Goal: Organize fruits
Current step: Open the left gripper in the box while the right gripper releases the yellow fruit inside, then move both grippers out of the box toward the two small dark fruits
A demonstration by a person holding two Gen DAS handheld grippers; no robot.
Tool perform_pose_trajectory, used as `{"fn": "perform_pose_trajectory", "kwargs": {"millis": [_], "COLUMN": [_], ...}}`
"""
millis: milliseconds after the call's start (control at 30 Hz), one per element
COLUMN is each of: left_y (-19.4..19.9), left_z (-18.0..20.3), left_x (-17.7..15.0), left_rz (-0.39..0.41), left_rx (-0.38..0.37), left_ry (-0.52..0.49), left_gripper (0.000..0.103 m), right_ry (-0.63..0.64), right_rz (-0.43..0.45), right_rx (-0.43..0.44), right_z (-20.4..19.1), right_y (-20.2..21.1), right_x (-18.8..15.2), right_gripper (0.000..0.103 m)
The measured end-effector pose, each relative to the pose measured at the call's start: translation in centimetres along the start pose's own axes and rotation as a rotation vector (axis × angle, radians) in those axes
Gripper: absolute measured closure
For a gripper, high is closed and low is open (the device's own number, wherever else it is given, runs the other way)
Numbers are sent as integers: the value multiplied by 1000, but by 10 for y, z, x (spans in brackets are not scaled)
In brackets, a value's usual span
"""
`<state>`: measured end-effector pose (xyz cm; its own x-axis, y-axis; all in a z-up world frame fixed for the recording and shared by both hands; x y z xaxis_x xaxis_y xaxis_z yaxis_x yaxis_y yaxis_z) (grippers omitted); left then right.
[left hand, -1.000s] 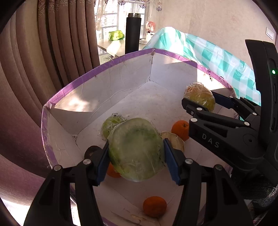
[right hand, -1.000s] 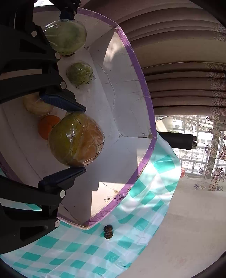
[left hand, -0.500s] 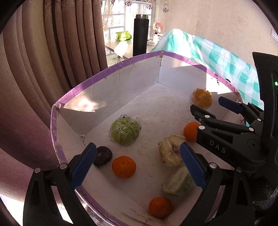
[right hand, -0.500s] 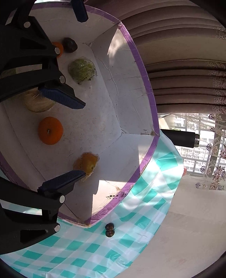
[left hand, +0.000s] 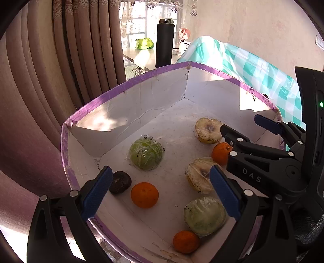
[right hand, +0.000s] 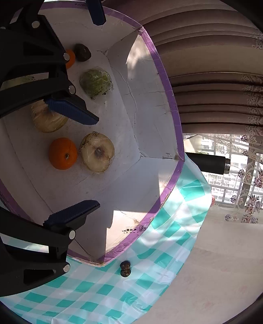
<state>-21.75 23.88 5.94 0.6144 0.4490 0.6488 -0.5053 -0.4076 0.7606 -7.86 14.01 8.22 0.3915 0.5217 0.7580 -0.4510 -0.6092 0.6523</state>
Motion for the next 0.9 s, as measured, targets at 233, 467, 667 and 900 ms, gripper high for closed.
{"fn": "perform_pose_trajectory", "kwargs": {"millis": [233,467,667,900], "left_y": [10,33,57,70], "left_z": [3,21,70,144], "left_x": [2,7,5,-7], "left_rz": [25,89,162,210], "left_rx": [28,44,44,19], "left_ry": [-11,-61,-182,-348], "left_gripper": [4,2,2,2], "right_ry": [-40,-104,-255,-467], "right_rz": [56,164,216,238], "right_rx": [54,27,-24,-143], "right_z": [3,30,92,184], "right_y": [14,46,72,98], "right_x": [2,0,-19,-62], "right_gripper": [29,23,21,18]}}
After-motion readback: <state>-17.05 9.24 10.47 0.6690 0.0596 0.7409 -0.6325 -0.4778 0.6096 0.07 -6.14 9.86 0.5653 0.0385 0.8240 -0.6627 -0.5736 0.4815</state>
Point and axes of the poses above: each gripper's, at about its wrist camera, not at the fingertips, and y roughly against the way its jaws point, z to its right, x to its top, the point moved 5 cm from there along -y, roughly the way its jaws point, and after that the axes turned 5 degrees about x, right-handed, at the moved point
